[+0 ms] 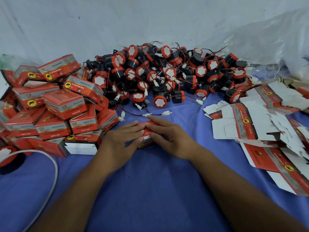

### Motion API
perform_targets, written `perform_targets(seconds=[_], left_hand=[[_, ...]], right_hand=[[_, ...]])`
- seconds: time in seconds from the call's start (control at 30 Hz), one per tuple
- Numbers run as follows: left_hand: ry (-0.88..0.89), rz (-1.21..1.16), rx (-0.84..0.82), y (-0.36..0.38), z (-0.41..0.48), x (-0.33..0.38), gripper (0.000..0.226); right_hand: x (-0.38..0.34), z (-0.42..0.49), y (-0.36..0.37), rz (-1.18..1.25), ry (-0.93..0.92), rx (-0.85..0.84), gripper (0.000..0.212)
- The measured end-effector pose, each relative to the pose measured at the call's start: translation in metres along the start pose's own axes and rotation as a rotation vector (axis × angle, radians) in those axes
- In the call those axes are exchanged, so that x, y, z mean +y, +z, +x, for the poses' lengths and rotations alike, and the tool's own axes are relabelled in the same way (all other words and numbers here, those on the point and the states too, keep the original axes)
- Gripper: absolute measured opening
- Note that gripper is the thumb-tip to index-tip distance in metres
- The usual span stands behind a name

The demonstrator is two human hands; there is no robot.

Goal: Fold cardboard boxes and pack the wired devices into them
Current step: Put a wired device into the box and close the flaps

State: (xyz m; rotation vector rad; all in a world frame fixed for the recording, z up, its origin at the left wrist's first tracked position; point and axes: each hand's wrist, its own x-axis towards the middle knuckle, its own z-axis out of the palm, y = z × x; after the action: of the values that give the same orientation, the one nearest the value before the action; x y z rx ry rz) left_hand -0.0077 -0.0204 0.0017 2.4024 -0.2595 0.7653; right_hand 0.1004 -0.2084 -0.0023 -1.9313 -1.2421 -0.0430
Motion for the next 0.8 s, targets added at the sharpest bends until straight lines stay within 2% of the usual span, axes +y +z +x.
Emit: perform_targets(seconds=[0.1,0.2,0.4,0.47,0.57,0.7,0.8], left_hand=[[0.049,0.099,-0.081,-0.001,-0.002,-0.003,0.036],[0.002,0.076,-0.108,0.001,-0.006,-0.006,0.042],[-0.159,-0.138,-0.037,0.004,-0.004,-0.004,0.037],[-0.186,-0.180,-0.021,0.003,-0.004,-0.007,0.037],[-0.232,-0.189,-0.044,0.003,-0.004,-0.012,0.039],[-0.247,-0.208,-0.012,0.002,-0.002,-0.009,0.039],[-0.274,-0.259,0.032,-0.002,0.000,-0.005,0.028]], right_hand=[[0.004,-0.001,-0.002,-0.008,-0.026,-0.031,0.045],[0.008,-0.001,-0.003,-0.037,-0.011,-0.096,0.051],[0.003,0.000,0.001,0.085,0.075,0.076,0.043],[0.005,-0.002,-0.001,0.058,0.069,0.055,0.054],[0.008,-0.003,-0.003,-0.046,0.016,-0.069,0.069],[0.007,-0.001,-0.001,-0.109,-0.005,-0.100,0.072],[0.003,0.000,-0.002,-0.138,-0.077,-0.012,0.064]])
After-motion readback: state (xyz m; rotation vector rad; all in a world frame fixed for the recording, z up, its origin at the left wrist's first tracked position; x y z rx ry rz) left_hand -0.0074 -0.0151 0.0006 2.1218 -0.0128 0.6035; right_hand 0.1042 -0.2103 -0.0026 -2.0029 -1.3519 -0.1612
